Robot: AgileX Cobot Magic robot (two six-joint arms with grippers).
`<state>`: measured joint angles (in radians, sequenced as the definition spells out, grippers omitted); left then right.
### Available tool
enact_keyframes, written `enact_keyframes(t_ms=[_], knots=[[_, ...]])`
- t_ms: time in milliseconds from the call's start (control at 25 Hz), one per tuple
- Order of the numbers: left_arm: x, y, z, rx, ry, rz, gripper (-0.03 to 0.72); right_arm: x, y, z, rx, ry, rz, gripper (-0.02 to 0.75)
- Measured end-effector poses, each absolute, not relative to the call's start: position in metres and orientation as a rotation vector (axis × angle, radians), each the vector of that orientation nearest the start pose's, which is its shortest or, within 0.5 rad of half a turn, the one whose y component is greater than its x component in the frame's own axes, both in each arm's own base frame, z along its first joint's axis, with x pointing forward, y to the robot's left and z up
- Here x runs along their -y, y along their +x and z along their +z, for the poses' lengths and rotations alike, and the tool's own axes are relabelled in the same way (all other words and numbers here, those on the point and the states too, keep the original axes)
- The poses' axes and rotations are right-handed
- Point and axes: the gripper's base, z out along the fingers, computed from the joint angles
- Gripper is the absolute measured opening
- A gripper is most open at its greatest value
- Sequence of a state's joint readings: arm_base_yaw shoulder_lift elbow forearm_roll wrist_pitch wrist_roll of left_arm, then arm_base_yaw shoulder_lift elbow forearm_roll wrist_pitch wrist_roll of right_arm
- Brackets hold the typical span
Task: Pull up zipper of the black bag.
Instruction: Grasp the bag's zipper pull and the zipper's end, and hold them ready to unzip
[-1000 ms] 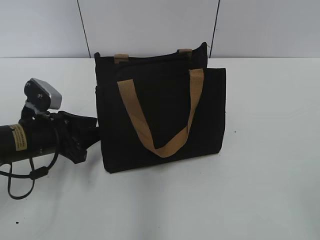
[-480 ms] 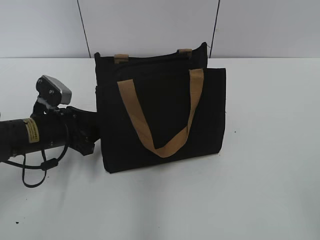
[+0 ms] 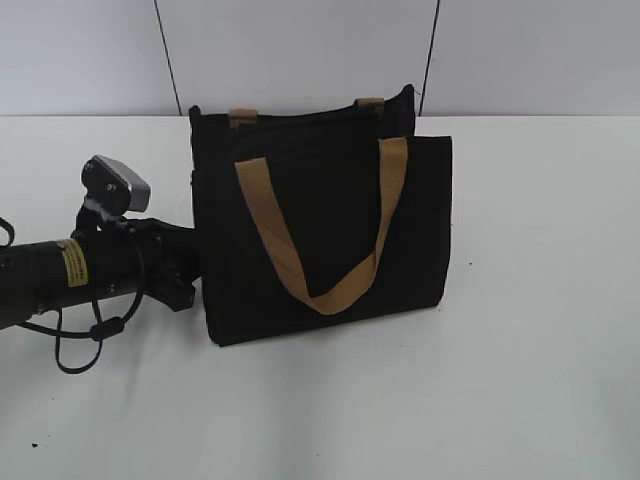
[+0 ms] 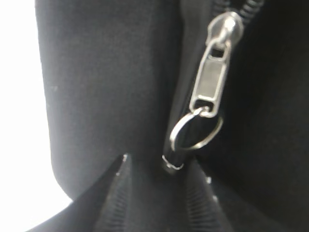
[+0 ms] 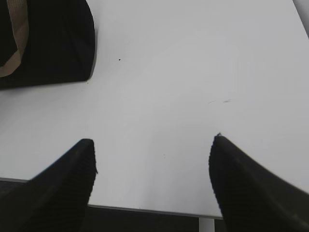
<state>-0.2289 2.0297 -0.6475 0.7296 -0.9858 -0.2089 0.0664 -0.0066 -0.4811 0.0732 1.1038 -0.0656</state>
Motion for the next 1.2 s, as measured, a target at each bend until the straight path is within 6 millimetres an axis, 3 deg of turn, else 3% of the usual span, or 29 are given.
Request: enact_keyframes(t_ms=[280, 520, 640, 800, 1040, 1200], knots=[[0.124, 0.298, 0.097, -1.744, 0.793, -0.626, 0.038, -0.006, -0.006, 0.269, -2.094, -0.143, 0.089, 0.559], [0.122, 0.296, 0.107, -1.767, 0.753, -0.64, 0.029, -0.006, -0.006, 0.269, -2.094, -0.143, 0.089, 0.559], [0.116, 0.293, 0.129, -1.763, 0.752, -0.583, 0.029, -0.006, -0.006, 0.269, -2.094, -0.143, 0.089, 0.559], [0.107, 0.287, 0.176, -1.723, 0.772, -0.443, 0.028, -0.006, -0.006, 0.269, -2.094, -0.143, 0.089, 0.559], [0.095, 0.264, 0.247, -1.6, 0.733, -0.312, 0.028, -0.006, -0.006, 0.269, -2.094, -0.143, 0.089, 0.559], [0.095, 0.25, 0.268, -1.567, 0.716, -0.359, 0.028, -0.006, -0.006, 0.269, -2.094, -0.143, 0.089, 0.559]])
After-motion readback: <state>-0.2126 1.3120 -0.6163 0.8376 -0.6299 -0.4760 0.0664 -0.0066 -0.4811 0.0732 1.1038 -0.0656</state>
